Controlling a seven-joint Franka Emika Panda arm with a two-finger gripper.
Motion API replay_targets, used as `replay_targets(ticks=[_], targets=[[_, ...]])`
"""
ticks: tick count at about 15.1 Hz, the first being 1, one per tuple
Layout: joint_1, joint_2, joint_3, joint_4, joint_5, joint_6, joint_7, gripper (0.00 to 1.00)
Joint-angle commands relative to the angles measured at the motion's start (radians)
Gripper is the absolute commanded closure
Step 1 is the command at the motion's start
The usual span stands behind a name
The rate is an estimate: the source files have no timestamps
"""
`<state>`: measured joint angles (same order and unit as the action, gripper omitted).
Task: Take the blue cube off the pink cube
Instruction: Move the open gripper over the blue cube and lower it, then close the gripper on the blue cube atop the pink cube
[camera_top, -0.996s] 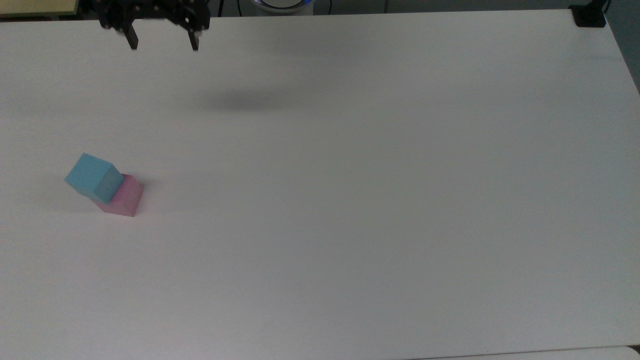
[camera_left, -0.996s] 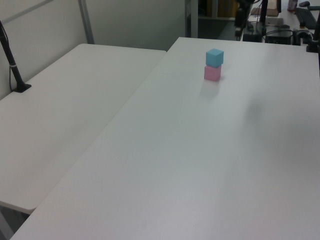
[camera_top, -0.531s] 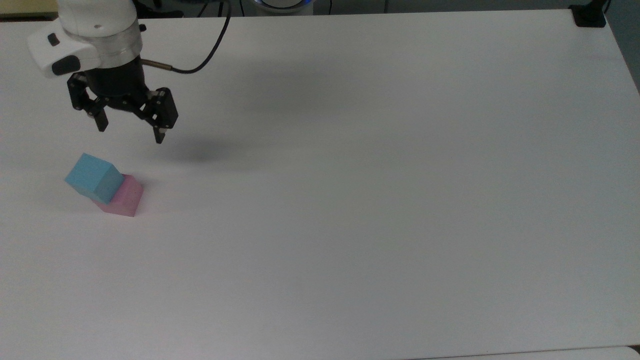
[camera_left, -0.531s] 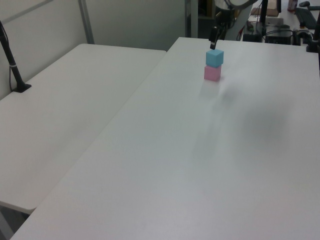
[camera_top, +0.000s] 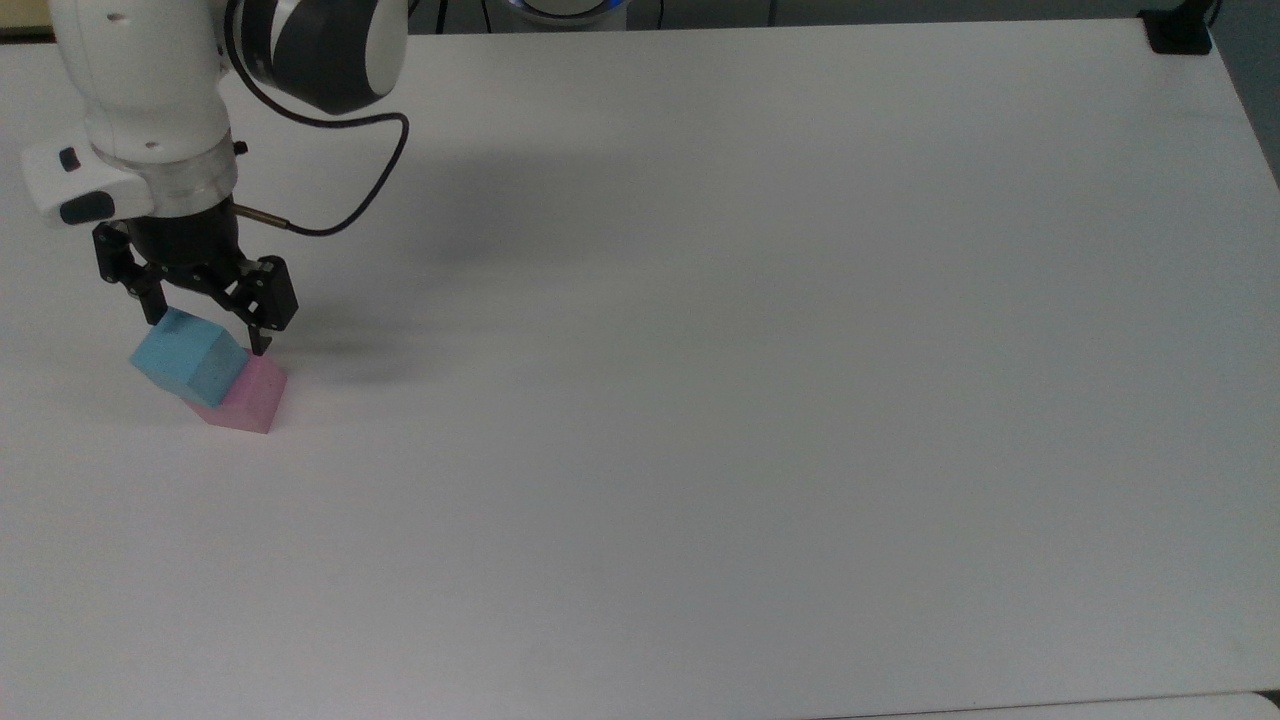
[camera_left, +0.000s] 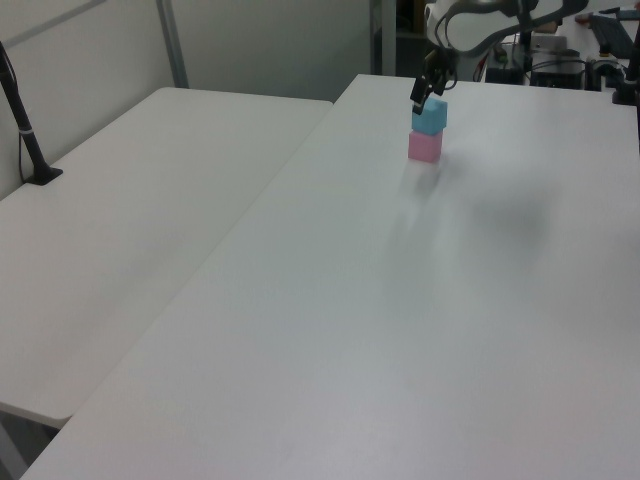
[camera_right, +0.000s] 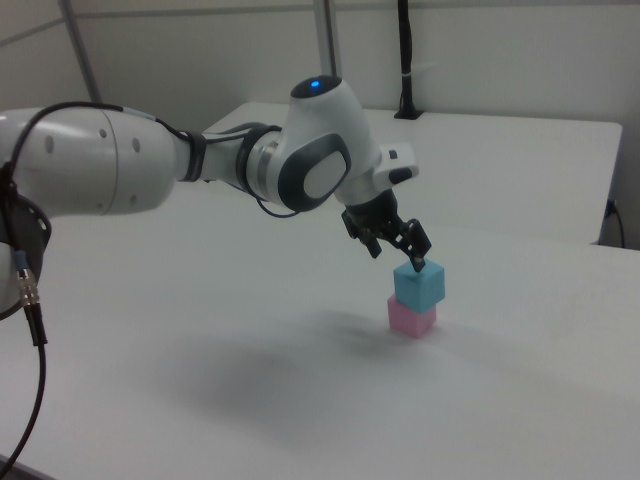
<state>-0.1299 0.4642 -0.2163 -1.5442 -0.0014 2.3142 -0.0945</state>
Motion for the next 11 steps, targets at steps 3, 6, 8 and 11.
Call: replay_targets(ticks=[3, 6, 8, 11], targets=[[-0.003, 0.048, -0.009, 0.013, 0.018, 0.047, 0.015, 0.00], [-0.004, 0.048, -0.009, 0.013, 0.018, 0.047, 0.015, 0.00], [-0.002, 0.047, -0.009, 0.016, 0.018, 0.047, 0.016, 0.00], [0.004, 0.044, -0.009, 0.024, 0.018, 0.047, 0.057, 0.00]])
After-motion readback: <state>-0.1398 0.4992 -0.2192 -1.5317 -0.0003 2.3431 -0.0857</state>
